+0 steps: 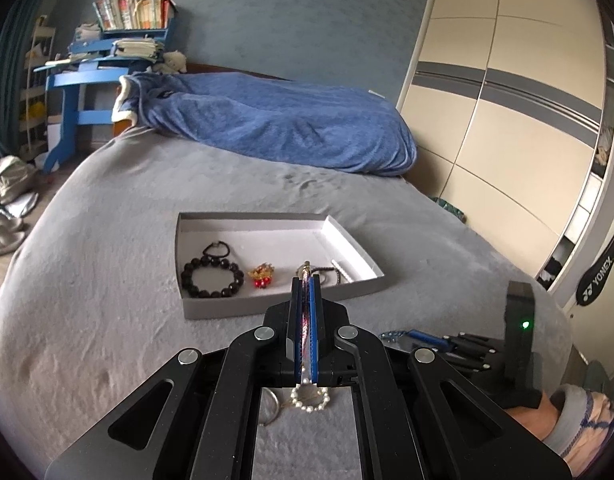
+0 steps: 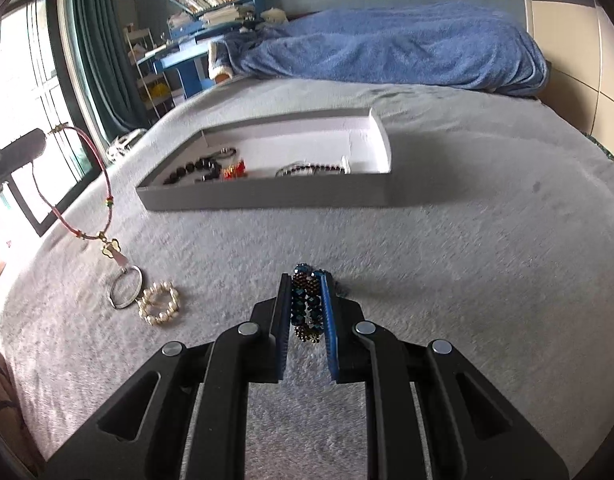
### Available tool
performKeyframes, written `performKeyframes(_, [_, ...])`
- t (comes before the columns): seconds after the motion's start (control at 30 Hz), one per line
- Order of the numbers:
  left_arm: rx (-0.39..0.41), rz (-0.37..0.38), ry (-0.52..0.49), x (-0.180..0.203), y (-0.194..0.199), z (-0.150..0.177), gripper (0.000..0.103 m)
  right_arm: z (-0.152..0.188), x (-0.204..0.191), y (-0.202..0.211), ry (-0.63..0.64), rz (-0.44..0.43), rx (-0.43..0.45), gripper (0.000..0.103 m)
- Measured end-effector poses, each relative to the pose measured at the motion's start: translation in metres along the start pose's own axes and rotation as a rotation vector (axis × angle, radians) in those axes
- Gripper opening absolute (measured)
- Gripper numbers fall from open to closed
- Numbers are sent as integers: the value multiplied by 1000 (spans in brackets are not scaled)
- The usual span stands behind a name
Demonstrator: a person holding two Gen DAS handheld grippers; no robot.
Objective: Organize jewelry
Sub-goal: 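Carry the pink cord bracelet to the tray with left tool while right tool carries the teal bracelet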
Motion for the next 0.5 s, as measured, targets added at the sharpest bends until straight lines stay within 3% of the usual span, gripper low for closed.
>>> performKeyframes(0.5, [-17,-32,-69,-16,-26,-47,3,-57,-1,21,3,-47,78,14])
Point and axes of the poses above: each gripper's, at about its wrist camera, not at the fingertips, and y roughly against the way its jaws point, x to its right, z to its underside, the point moved 7 cm from there along -y, roughly the way its jaws point, and after that the axes turned 6 degrees about z, right-handed, at the moved point
